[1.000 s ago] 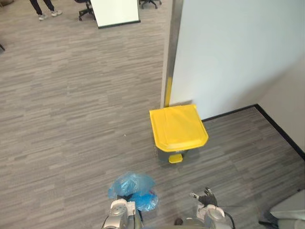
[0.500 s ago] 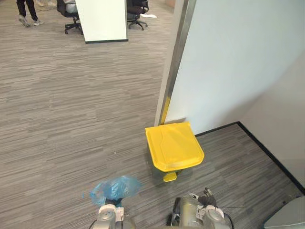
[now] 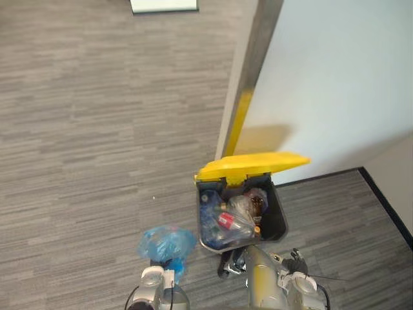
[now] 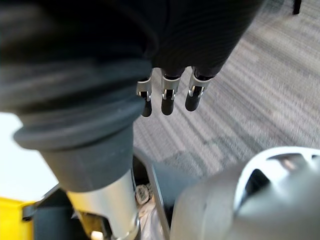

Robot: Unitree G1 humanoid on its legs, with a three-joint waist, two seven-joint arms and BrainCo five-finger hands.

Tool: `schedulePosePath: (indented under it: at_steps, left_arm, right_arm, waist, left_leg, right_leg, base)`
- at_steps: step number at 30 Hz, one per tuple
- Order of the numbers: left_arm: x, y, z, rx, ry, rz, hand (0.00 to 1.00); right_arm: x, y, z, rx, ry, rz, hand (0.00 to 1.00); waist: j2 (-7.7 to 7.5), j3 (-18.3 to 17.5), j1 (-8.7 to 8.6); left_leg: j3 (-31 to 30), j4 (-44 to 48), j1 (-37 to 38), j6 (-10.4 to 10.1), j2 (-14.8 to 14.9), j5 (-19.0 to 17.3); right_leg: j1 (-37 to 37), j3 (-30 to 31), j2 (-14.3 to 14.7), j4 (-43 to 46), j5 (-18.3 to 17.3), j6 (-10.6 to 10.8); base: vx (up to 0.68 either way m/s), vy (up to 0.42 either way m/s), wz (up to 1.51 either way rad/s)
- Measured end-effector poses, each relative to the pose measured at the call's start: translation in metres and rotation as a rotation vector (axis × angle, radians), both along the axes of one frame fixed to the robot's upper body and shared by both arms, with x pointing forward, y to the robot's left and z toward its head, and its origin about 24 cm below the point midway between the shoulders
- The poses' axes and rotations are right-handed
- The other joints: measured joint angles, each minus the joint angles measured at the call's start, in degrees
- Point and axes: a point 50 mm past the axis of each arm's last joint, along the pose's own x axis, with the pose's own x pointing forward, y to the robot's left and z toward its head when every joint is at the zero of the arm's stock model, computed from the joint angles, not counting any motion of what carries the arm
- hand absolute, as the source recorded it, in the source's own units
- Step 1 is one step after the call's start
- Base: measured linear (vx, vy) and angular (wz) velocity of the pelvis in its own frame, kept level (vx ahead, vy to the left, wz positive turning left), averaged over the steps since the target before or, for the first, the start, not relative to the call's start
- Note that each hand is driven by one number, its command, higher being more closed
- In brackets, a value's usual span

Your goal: Gather rubbish on tea table into small bin, then transfer packed bag to large trash can.

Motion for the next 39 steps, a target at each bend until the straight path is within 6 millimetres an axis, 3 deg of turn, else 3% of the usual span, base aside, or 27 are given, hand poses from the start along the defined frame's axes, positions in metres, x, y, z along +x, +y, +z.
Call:
schedulePosePath:
  at_steps: [1, 2, 3, 4, 5, 6, 7, 8, 9, 11, 13, 14, 16, 23, 29, 35, 39]
  left_arm:
    - [0.001, 0.0, 0.001, -0.001, -0.003, -0.001, 1.0]
    - [0.001, 0.0, 0.001, -0.001, -0.008, -0.001, 1.0]
    - [0.005, 0.004, 0.003, 0.005, -0.027, -0.008, 1.0]
    - [0.009, 0.004, 0.006, 0.006, -0.047, -0.013, 1.0]
    - [0.016, 0.012, 0.011, 0.036, -0.067, -0.027, 1.0]
    - [0.021, 0.015, 0.016, 0.046, -0.098, -0.037, 1.0]
    - [0.025, 0.017, 0.021, 0.052, -0.122, -0.036, 1.0]
    - [0.027, 0.015, 0.025, 0.046, -0.153, -0.03, 1.0]
    - [0.024, 0.012, 0.026, 0.024, -0.176, -0.016, 1.0]
    - [0.021, 0.009, 0.025, 0.01, -0.175, -0.011, 1.0]
    - [0.026, 0.002, 0.033, -0.018, -0.239, 0.002, 1.0]
    - [0.026, 0.001, 0.033, -0.025, -0.243, 0.007, 1.0]
    - [0.021, 0.0, 0.03, -0.039, -0.229, 0.009, 1.0]
    - [0.01, -0.01, 0.024, -0.045, -0.203, -0.042, 1.0]
    - [0.011, -0.034, 0.028, -0.081, -0.225, -0.117, 1.0]
    - [0.017, -0.035, 0.033, -0.085, -0.254, -0.122, 1.0]
    - [0.021, -0.035, 0.039, -0.089, -0.282, -0.118, 1.0]
  right_arm:
    - [0.002, 0.002, -0.001, 0.001, 0.006, 0.017, 0.0]
    - [0.009, 0.003, 0.002, -0.015, -0.002, 0.069, 0.0]
    - [0.021, 0.01, 0.008, -0.03, -0.029, 0.144, 0.0]
    - [0.028, 0.013, 0.01, -0.031, -0.04, 0.165, 0.0]
    - [0.046, 0.022, 0.019, -0.03, -0.073, 0.209, 0.0]
    - [0.072, 0.027, 0.036, -0.051, -0.151, 0.249, 0.0]
    - [0.084, 0.024, 0.045, -0.069, -0.184, 0.259, 0.0]
    - [0.107, 0.018, 0.065, -0.114, -0.251, 0.272, 0.0]
    - [0.149, 0.007, 0.11, -0.201, -0.39, 0.291, 0.0]
    - [0.178, -0.008, 0.154, -0.299, -0.492, 0.297, 0.0]
    - [0.203, -0.04, 0.217, -0.435, -0.619, 0.243, 0.0]
    - [0.209, -0.044, 0.238, -0.464, -0.67, 0.234, 0.0]
    - [0.223, -0.047, 0.298, -0.543, -0.829, 0.225, 0.0]
    - [0.222, -0.044, 0.33, -0.576, -0.946, 0.221, 0.0]
    - [0.223, -0.042, 0.334, -0.585, -0.949, 0.237, 0.0]
    - [0.225, -0.038, 0.334, -0.599, -0.942, 0.265, 0.0]
    - [0.225, -0.038, 0.331, -0.597, -0.934, 0.264, 0.0]
  waist:
    - [0.0, 0.0, 0.0]
    - [0.5, -0.36, -0.22]
    - [0.76, -1.9, -0.82]
    - [0.35, -1.91, -0.73]
    - [-0.37, -1.39, -0.61]
    - [0.09, -1.7, -0.52]
    - [-0.45, -1.57, -1.1]
    - [-1.67, -1.09, -0.63]
    - [-0.03, -0.78, 1.05]
    - [0.59, -0.32, 0.23]
    - [0.14, 0.12, 0.88]
    - [0.09, 0.09, 0.98]
    - [0.33, 0.39, 0.81]
    - [0.13, 0.34, 0.95]
    - [0.16, 0.32, 0.67]
    - [0.18, 0.31, 0.08]
    - [0.16, 0.23, -0.49]
  left_leg:
    - [-0.64, 1.15, -0.84, 0.01, -0.84, 0.01]
    - [-1.25, 3.0, -3.06, 2.01, -2.01, 1.73]
    - [-2.02, -0.05, -5.56, 3.6, -0.85, -0.65]
    - [-2.99, -1.55, -6.34, 1.53, -1.04, -1.16]
    - [-5.08, -3.48, -8.44, 1.71, -1.51, -0.79]
    - [-10.18, -5.01, -12.14, 4.58, -0.76, -0.13]
    - [-10.31, -4.81, -13.72, 3.62, -1.48, 0.81]
    - [-11.48, -1.75, -15.7, -0.59, -2.69, 1.82]
    - [-10.55, 4.92, -18.15, -2.35, -2.9, 1.61]
    - [-7.87, 5.72, -20.04, -2.57, -3.26, 2.61]
    - [-8.39, -0.69, -19.83, -5.33, -2.67, 4.2]
    - [-8.47, -1.91, -19.95, -5.37, -2.59, 5.1]
    - [-7.84, -1.27, -20.92, -5.37, -2.55, 5.34]
    - [-8.38, -6.24, -22.24, -5.57, -2.42, 8.46]
    - [-8.3, -9.93, -20.22, -5.69, -1.65, 10.27]
    - [-8.46, -4.31, -22.42, -6.37, -3.34, 9.47]
    - [-9.47, -7.93, -21.32, -6.31, -3.28, 10.46]
  right_leg:
    - [0.09, -0.2, 0.15, -0.82, 0.48, -0.59]
    - [-0.47, -0.38, 0.7, -1.68, 1.33, -0.63]
    - [-4.1, -0.51, 1.23, -1.24, 1.3, -1.29]
    - [-5.45, -0.47, 1.37, -1.4, 1.15, -1.55]
    - [-6.48, -2.53, 1.37, -3.77, 1.04, -1.81]
    - [-11.59, 0.91, -0.05, 5.39, -0.58, -0.87]
    - [-13.23, 8.83, 0.45, 8.93, 1.79, -5.54]
    - [-12.0, 11.1, -2.0, 3.52, 5.22, -7.5]
    - [-12.23, 8.54, -1.31, 1.31, 6.89, -6.44]
    - [-12.35, 6.94, -1.6, 1.07, 8.77, -9.57]
    - [-13.75, 5.95, -1.7, -0.74, 10.15, -10.46]
    - [-14.12, 5.71, -1.38, -2.4, 11.14, -10.67]
    - [-14.39, 4.89, -1.3, -4.4, 12.71, -11.34]
    - [-16.27, 4.88, -1.42, -4.92, 13.05, -10.32]
    - [-16.1, 4.3, -1.47, -4.1, 13.19, -10.86]
    - [-15.55, 4.02, -3.01, -4.74, 12.84, -10.63]
    - [-13.95, 3.36, -3.3, -6.2, 13.39, -9.79]
  base:
    - [0.1, -0.326, -0.04]
    - [-0.03, -0.23, 0.13]
    - [-0.05, -0.238, 0.24]
    - [-0.07, -0.263, 0.48]
    - [0.0, -0.281, 0.58]
    - [0.03, -0.262, 0.77]
    - [0.12, -0.241, 0.97]
    - [0.09, -0.165, 0.18]
    - [0.07, -0.105, -0.09]
    - [0.0, -0.024, 0.1]
    - [-0.07, -0.118, 0.35]
    - [-0.07, -0.066, 0.01]
    - [-0.06, -0.008, -0.04]
    - [-0.04, -0.049, 0.1]
    - [0.02, -0.065, 0.04]
    - [-0.06, 0.009, 0.07]
    - [-0.05, -0.006, 0.17]
